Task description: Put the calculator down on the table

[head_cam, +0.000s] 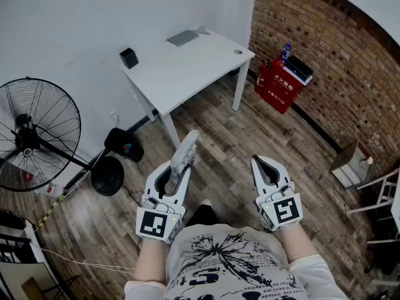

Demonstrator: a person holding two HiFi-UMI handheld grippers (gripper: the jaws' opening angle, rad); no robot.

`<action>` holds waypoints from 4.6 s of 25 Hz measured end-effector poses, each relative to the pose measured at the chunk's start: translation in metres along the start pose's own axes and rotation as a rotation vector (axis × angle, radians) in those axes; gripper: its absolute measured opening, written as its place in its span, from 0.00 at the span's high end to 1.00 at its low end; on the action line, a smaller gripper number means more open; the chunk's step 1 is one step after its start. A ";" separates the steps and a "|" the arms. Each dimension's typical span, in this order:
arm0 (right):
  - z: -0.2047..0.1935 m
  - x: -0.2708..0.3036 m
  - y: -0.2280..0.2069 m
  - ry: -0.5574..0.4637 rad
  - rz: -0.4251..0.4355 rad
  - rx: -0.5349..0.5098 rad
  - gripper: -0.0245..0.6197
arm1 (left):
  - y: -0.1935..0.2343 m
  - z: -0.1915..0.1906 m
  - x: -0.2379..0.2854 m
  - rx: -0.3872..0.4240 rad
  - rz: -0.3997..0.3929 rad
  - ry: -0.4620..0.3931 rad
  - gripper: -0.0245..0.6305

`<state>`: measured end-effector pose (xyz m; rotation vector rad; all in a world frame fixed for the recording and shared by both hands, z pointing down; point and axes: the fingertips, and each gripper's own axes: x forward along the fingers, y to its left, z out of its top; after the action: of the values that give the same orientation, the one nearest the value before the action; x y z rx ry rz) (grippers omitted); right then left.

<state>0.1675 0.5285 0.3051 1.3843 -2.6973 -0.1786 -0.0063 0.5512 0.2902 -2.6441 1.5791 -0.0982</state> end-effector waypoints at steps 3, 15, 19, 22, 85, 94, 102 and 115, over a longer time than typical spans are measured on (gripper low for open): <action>0.000 0.000 -0.004 -0.001 0.001 0.003 0.94 | -0.002 0.004 0.003 -0.004 0.001 -0.006 0.75; -0.009 0.006 -0.024 0.004 -0.019 0.039 0.94 | -0.002 0.002 0.022 -0.044 0.002 -0.013 0.75; -0.022 0.020 -0.038 0.027 -0.036 0.071 0.94 | 0.004 -0.006 0.038 -0.054 -0.006 0.005 0.75; -0.034 0.043 -0.047 0.044 -0.037 0.077 0.94 | 0.022 -0.019 0.057 -0.069 -0.006 0.017 0.75; -0.169 0.880 -0.377 0.183 0.714 0.032 0.94 | 0.465 -0.208 0.708 -0.463 0.556 0.205 0.75; -0.216 0.905 -0.375 0.265 0.746 0.068 0.94 | 0.459 -0.285 0.742 -0.594 0.501 0.365 0.75; -0.229 0.911 -0.376 0.278 0.772 0.085 0.94 | 0.459 -0.302 0.759 -0.648 0.462 0.408 0.75; -0.239 0.918 -0.373 0.305 0.792 0.107 0.94 | 0.491 -0.328 0.747 -0.797 0.633 0.396 0.70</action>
<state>-0.0317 -0.4481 0.5210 0.2400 -2.7647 0.2262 -0.1112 -0.3454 0.5931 -2.4924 3.0435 0.0624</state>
